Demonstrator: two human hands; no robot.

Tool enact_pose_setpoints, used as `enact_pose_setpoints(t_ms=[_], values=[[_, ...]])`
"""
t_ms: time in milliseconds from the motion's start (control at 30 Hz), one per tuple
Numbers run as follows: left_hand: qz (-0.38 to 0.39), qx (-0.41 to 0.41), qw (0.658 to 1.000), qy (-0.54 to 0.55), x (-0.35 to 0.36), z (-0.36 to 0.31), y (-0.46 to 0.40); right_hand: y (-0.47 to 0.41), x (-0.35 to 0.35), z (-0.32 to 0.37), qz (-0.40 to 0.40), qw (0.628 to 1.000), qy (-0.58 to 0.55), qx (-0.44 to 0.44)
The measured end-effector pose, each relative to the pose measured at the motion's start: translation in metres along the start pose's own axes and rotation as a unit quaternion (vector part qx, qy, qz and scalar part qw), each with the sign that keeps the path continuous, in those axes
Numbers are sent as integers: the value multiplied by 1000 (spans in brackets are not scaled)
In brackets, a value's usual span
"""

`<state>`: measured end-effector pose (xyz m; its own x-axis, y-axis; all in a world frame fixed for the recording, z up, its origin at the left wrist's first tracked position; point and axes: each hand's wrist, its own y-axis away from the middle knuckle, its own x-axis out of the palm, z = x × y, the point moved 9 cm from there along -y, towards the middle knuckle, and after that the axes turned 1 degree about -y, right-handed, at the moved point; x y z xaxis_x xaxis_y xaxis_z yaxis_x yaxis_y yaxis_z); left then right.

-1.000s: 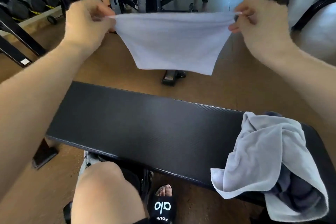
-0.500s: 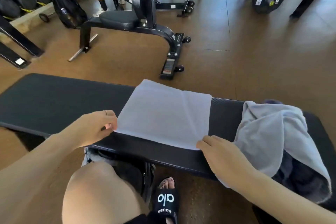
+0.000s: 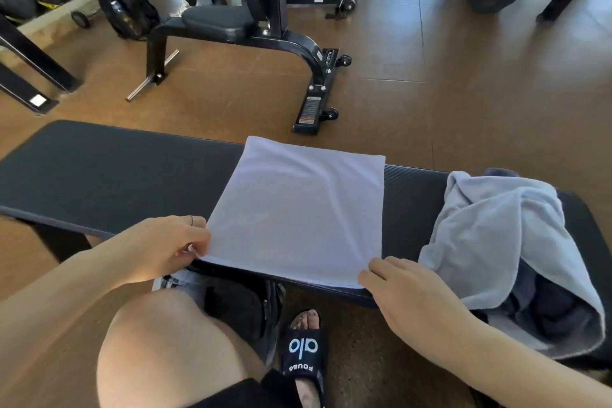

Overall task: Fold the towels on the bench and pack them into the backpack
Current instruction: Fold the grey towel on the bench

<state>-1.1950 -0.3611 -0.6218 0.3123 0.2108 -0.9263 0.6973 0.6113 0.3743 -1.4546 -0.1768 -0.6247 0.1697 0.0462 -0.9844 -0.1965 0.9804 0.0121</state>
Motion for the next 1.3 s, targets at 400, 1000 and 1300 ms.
enact_pose_setpoints(t_ms=[400,1000,1300], values=[[27,-62,990,126,-39,-25,-4,-31,-34,-13,38,988,-141,50],[-74,-194,971,114,-19,-26,-171,-154,19,-88,-31,975,8,219],[-113,-223,959,132,-16,10,-168,-165,26,-104,-47,976,-51,208]])
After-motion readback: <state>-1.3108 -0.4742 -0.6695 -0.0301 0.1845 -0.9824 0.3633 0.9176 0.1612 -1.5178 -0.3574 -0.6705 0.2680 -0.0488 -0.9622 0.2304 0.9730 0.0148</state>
